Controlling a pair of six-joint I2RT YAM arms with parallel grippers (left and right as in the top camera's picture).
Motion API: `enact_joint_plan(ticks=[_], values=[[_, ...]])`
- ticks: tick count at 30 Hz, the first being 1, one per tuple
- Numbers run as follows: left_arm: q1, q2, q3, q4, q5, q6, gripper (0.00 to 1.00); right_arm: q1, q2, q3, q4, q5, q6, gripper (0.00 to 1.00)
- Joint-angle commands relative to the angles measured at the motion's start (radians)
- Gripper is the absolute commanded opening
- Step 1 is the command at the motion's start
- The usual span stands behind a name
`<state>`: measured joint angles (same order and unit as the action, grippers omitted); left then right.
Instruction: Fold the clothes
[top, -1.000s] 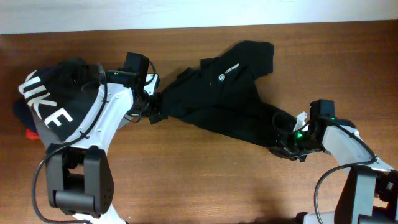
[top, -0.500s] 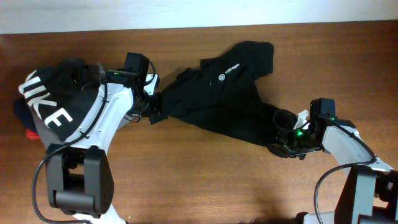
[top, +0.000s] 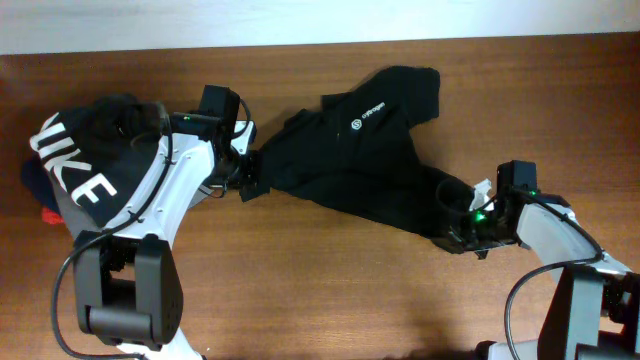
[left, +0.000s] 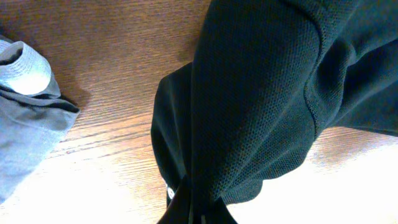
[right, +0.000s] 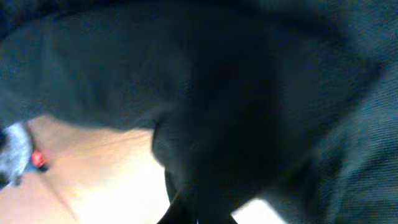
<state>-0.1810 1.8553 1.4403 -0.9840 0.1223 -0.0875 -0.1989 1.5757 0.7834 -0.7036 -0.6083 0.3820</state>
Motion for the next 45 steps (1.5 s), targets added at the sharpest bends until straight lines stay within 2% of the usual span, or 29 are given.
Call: enact_joint_plan(ticks=[1,7,14,18,20,23,25,34,35,38,41,43,45], values=[[0.001,-0.031,0.008,-0.005,-0.007,-0.002,0.00,0.008,-0.089,0.033,-0.050,-0.099,-0.070,0.04],[0.001,-0.089,0.012,-0.025,-0.008,-0.002,0.01,0.007,-0.243,0.173,-0.198,0.038,-0.097,0.04],[0.001,-0.235,0.016,-0.042,-0.018,-0.002,0.01,0.007,-0.352,0.452,-0.437,0.407,-0.085,0.04],[0.001,-0.315,0.016,-0.050,-0.089,-0.002,0.01,0.007,-0.359,0.592,-0.531,0.531,-0.085,0.04],[0.001,-0.341,0.016,-0.056,-0.135,-0.002,0.01,0.007,-0.360,0.625,-0.542,0.542,-0.086,0.04],[0.001,-0.352,0.016,-0.070,-0.164,-0.002,0.09,0.001,-0.359,0.641,-0.546,0.542,-0.086,0.04],[0.001,-0.348,0.016,-0.080,-0.164,-0.002,0.11,0.000,-0.359,0.641,-0.546,0.542,-0.087,0.04],[0.001,-0.332,0.016,-0.079,-0.172,-0.002,0.11,0.027,-0.248,0.576,-0.591,0.390,-0.131,0.04],[0.001,-0.332,0.016,-0.079,-0.172,-0.002,0.11,0.036,-0.224,0.551,-0.582,0.347,-0.151,0.06],[0.001,-0.332,0.016,-0.079,-0.172,-0.002,0.11,0.082,-0.132,0.457,-0.541,0.214,-0.219,0.21],[0.001,-0.332,0.016,-0.079,-0.172,-0.002,0.11,0.135,-0.043,0.392,-0.513,0.152,-0.266,0.33],[0.001,-0.332,0.016,-0.079,-0.171,-0.002,0.12,0.180,0.031,0.364,-0.501,0.140,-0.286,0.45],[0.001,-0.332,0.016,-0.079,-0.171,-0.002,0.12,0.216,0.082,0.351,-0.478,0.137,-0.289,0.49]])
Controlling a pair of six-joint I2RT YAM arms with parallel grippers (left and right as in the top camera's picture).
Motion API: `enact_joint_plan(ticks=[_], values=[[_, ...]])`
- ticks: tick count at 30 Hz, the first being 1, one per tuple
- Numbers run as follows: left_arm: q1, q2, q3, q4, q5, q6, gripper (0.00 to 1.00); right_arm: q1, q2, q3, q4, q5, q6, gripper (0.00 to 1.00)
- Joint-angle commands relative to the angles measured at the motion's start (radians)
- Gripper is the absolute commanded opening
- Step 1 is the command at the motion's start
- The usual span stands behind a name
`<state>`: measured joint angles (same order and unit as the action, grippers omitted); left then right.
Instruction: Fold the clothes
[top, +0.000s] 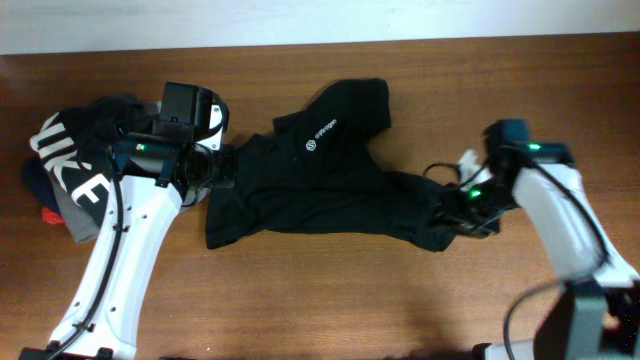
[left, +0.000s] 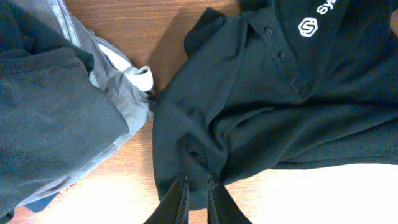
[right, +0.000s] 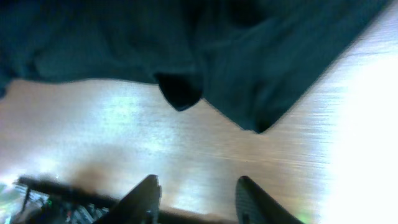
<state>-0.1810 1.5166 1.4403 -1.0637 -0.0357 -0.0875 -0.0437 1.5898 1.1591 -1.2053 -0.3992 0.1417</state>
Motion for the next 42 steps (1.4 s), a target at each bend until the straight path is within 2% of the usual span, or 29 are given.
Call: enact_joint_plan(ticks=[1,7,13,16,18,20,21,22,24,26,31,37,40,42], values=[[0.001,0.007,0.016,0.002,-0.013,-0.002,0.12,0.076,0.090,-0.030,0.041,-0.073,-0.048,0.50],[0.001,0.007,0.016,-0.001,-0.013,-0.002,0.12,0.111,0.186,-0.043,0.181,-0.072,0.032,0.51],[0.001,0.007,0.016,0.000,-0.013,-0.002,0.13,0.110,0.198,-0.046,0.216,-0.072,0.043,0.48],[0.001,0.007,0.016,0.004,-0.013,-0.002,0.13,0.117,0.198,-0.057,0.249,-0.072,0.065,0.33],[0.001,0.007,0.016,0.004,-0.013,-0.002,0.13,0.129,0.198,-0.061,0.261,-0.072,0.077,0.15],[0.001,0.007,0.016,0.003,-0.013,-0.002,0.13,0.142,0.198,-0.061,0.270,-0.074,0.108,0.08],[0.001,0.007,0.016,0.003,-0.013,-0.002,0.13,0.146,0.198,-0.061,0.272,-0.083,0.111,0.08],[0.001,0.007,0.016,0.003,-0.013,-0.002,0.13,0.151,0.198,-0.061,0.270,-0.088,0.111,0.12],[0.001,0.007,0.016,0.003,-0.013,-0.002,0.13,0.163,0.198,-0.061,0.264,-0.080,0.111,0.35],[0.001,0.007,0.016,0.003,-0.013,-0.002,0.13,0.174,0.198,-0.061,0.264,-0.060,0.111,0.40],[0.001,0.007,0.016,0.000,-0.013,-0.002,0.13,0.174,0.198,-0.061,0.252,0.074,0.111,0.43],[0.001,0.007,0.016,0.000,-0.013,-0.002,0.13,0.175,0.198,-0.061,0.234,0.097,0.111,0.42],[0.001,0.007,0.016,0.001,-0.013,-0.002,0.13,0.180,0.198,-0.062,0.235,0.092,0.115,0.30],[0.001,0.007,0.016,0.002,-0.013,-0.002,0.13,0.192,0.198,-0.061,0.241,0.092,0.130,0.26]])
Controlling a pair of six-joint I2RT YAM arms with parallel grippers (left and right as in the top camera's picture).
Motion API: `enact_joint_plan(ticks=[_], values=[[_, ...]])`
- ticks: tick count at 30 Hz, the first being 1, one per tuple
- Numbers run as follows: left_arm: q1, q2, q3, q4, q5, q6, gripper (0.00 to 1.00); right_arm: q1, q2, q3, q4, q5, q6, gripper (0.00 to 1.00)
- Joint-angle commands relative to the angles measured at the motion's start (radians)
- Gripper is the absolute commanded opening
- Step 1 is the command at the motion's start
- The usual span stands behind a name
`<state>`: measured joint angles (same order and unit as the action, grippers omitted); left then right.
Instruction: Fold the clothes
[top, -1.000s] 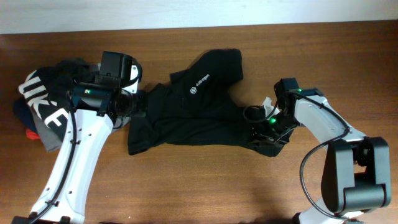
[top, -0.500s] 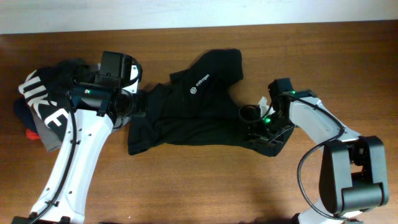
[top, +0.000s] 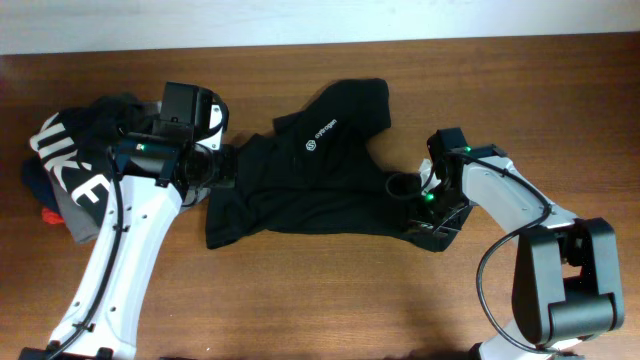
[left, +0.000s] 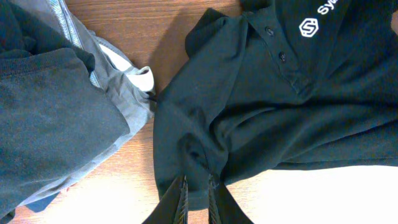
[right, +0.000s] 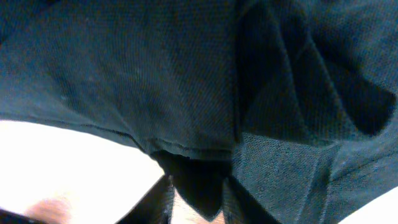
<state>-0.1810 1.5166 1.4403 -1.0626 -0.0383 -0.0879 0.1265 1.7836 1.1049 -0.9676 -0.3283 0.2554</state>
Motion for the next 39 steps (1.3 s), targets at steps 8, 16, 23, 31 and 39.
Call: enact_joint_plan(ticks=[8,16,23,31,39], values=[[0.001,0.007,0.016,0.002,-0.010,-0.002,0.13,0.039,-0.002,-0.006,0.003,0.019,0.016,0.04],[0.001,0.007,0.016,0.002,-0.011,-0.002,0.13,-0.040,-0.114,0.062,-0.085,0.037,-0.015,0.04],[0.001,0.007,0.016,0.006,-0.011,-0.002,0.13,-0.064,-0.219,0.082,-0.147,0.078,-0.042,0.07],[0.001,0.007,0.016,0.018,-0.010,-0.002,0.14,0.033,-0.139,0.002,-0.068,0.079,-0.041,0.44],[0.001,0.007,0.016,0.018,-0.010,-0.002,0.17,0.073,-0.079,-0.021,0.004,0.116,-0.040,0.49]])
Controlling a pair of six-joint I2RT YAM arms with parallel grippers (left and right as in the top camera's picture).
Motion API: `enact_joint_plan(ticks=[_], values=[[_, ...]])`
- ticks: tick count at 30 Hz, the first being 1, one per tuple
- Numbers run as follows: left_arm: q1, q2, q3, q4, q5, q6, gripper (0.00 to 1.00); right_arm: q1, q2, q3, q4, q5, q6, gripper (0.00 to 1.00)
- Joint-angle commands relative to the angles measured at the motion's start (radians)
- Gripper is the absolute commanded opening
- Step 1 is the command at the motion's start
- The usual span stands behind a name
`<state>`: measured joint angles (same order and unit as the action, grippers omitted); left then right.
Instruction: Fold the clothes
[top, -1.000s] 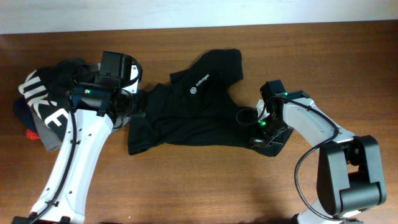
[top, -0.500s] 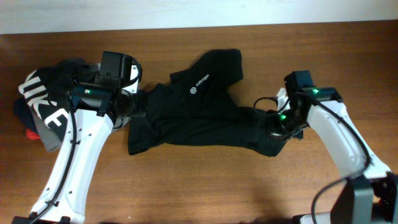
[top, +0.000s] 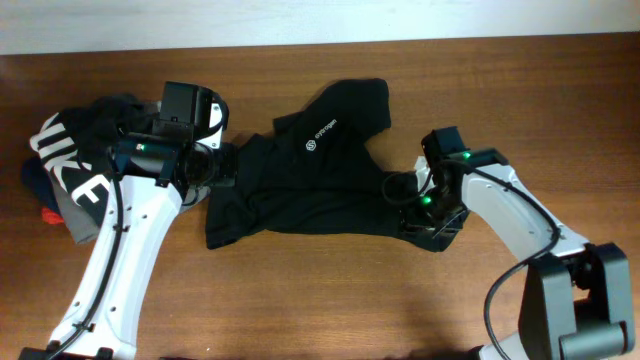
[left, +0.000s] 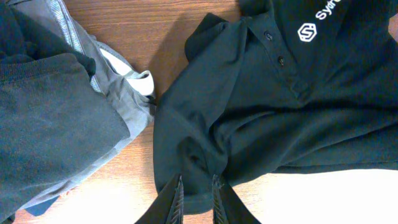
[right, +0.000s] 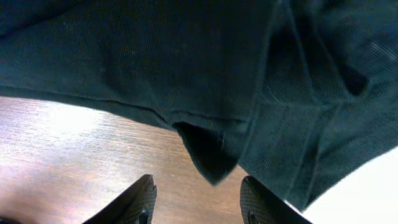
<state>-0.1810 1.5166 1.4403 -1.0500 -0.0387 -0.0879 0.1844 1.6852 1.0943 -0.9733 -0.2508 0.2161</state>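
Note:
A black polo shirt with a white chest logo lies crumpled across the middle of the table, collar toward the back. My left gripper sits low on the shirt's left edge. Its fingers are a little apart, astride a puckered fold near the hem. My right gripper hovers at the shirt's right end, wide open. Only wood and a hanging corner of hem show between its fingers.
A pile of other clothes, grey and dark with white lettering, lies at the left end of the table beside my left arm. A grey garment from it nearly touches the shirt. Something red peeks from under the pile.
My right gripper was pressed close over the shirt's right hem. It now stands farther back with its jaws wider, and wood shows below. The left fingers are slightly farther apart. The shirt has not shifted.
At first both grippers were shut on the shirt, holding it stretched diagonally across the table. Then it lay spread farther left, my left gripper on its left edge and my right gripper open. The right gripper then came down on the right hem and now hovers open beside it.

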Motion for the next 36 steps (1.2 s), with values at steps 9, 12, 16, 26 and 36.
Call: enact_joint_plan(ticks=[9,12,16,26,36], values=[[0.001,0.007,0.016,0.014,-0.010,-0.002,0.18,0.051,0.056,-0.019,0.014,0.039,0.002,0.44],[0.001,0.007,0.016,0.014,-0.010,-0.002,0.18,0.062,0.056,-0.025,0.030,0.056,0.003,0.44],[0.001,0.007,0.016,0.016,-0.006,-0.002,0.18,0.065,0.056,-0.034,0.048,0.117,0.038,0.34],[0.001,0.007,0.016,0.016,0.027,-0.002,0.19,0.065,0.056,-0.044,0.050,0.163,0.051,0.04],[0.001,0.007,0.016,0.009,0.027,-0.001,0.21,0.027,-0.087,0.067,-0.101,0.189,0.051,0.04]])
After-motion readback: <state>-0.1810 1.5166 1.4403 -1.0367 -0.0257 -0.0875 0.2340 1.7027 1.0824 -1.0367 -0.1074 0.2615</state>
